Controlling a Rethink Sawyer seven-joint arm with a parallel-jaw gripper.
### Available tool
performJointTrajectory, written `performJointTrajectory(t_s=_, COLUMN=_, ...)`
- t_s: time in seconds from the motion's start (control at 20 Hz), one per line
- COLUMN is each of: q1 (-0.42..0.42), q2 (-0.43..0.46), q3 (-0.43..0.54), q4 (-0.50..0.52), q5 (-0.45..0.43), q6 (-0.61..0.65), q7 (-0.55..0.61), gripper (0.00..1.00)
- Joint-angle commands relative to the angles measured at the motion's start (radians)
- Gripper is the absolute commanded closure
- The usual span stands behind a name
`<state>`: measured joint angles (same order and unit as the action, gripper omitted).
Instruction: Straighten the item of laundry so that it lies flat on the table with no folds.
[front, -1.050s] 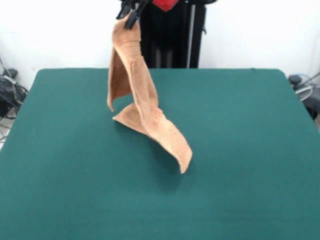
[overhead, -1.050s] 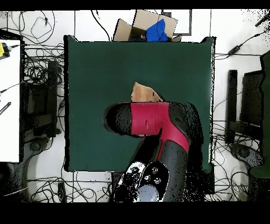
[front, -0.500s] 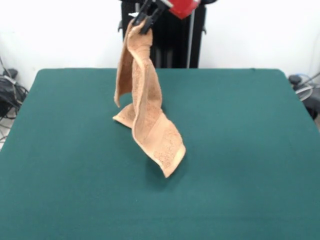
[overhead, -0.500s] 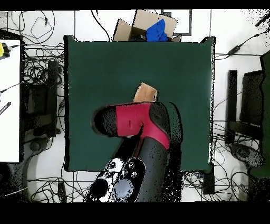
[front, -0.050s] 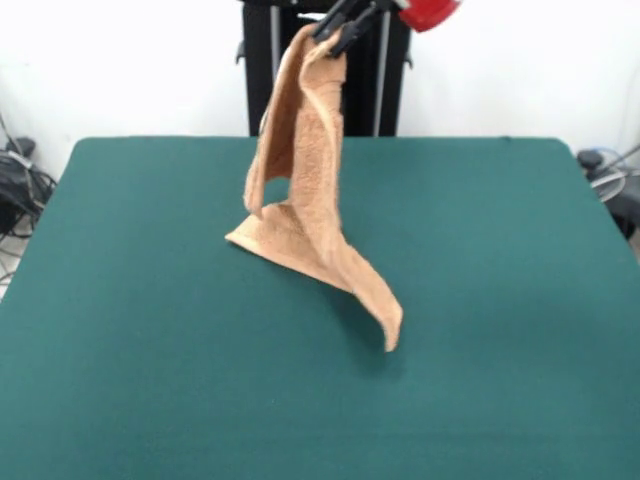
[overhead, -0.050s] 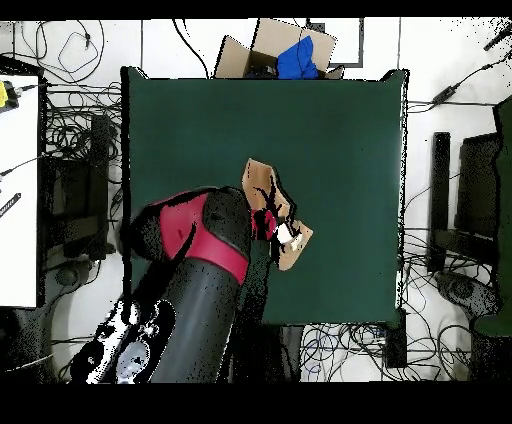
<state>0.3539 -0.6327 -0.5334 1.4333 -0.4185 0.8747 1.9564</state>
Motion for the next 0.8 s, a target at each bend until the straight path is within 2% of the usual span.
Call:
performJointTrajectory(t_s=0.05, q1=0.048, q2=0.088, q3=-0.054, q4=-0.011, q5=0.04, q6=0.091, q7=0.375, gripper=1.0)
performJointTrajectory(t_s=0.8, q1=0.088, q2=0.142, q3=-0.065, q4=0.043, q5=0.146, q6=0.011, q7=0.443, gripper=1.0)
